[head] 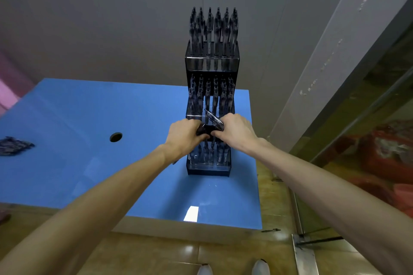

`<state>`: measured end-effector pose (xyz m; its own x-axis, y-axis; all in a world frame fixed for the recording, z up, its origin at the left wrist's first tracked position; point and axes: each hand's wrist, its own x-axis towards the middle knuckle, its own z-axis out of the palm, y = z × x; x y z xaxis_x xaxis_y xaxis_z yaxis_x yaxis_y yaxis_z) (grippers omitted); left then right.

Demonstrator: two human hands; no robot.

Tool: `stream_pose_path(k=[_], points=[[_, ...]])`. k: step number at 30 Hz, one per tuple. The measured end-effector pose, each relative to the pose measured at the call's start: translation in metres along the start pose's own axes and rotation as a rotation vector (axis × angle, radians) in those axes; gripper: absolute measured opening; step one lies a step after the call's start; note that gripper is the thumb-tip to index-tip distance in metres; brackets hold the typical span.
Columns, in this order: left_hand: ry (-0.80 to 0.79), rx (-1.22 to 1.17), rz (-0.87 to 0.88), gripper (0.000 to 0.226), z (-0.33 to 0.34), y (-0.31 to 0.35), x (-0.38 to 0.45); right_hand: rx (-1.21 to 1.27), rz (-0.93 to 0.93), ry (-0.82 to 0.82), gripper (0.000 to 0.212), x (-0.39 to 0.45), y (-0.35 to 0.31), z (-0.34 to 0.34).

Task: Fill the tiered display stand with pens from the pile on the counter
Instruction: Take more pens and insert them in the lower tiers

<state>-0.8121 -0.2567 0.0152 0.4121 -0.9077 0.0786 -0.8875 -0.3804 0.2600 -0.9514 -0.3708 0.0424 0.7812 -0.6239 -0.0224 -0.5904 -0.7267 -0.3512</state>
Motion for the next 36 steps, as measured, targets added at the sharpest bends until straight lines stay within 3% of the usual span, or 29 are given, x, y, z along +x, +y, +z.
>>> stream_pose_path(k=[6, 11, 18, 24, 28, 36], points=[[-0.051, -0.027, -0.039, 0.045, -0.005, -0.002, 0.006, 0.020, 0.039, 0.015, 0.030, 0.000, -0.004, 0.004], [-0.015, -0.017, -0.089, 0.046, -0.001, 0.004, 0.002, 0.046, 0.060, 0.037, 0.043, -0.005, -0.006, 0.008], [-0.008, -0.056, -0.008, 0.044, -0.011, -0.003, -0.009, 0.120, 0.011, 0.123, 0.047, -0.019, 0.000, 0.002], [0.123, -0.117, 0.026, 0.043, -0.020, -0.016, -0.016, 0.293, 0.025, 0.226, 0.055, -0.022, 0.005, -0.008], [0.200, -0.126, 0.085, 0.047, -0.029, -0.022, -0.019, 0.261, 0.041, 0.281, 0.068, -0.023, 0.005, -0.017], [0.375, -0.204, 0.069, 0.039, -0.042, -0.022, -0.011, 0.344, 0.041, 0.308, 0.050, -0.020, 0.004, -0.028]])
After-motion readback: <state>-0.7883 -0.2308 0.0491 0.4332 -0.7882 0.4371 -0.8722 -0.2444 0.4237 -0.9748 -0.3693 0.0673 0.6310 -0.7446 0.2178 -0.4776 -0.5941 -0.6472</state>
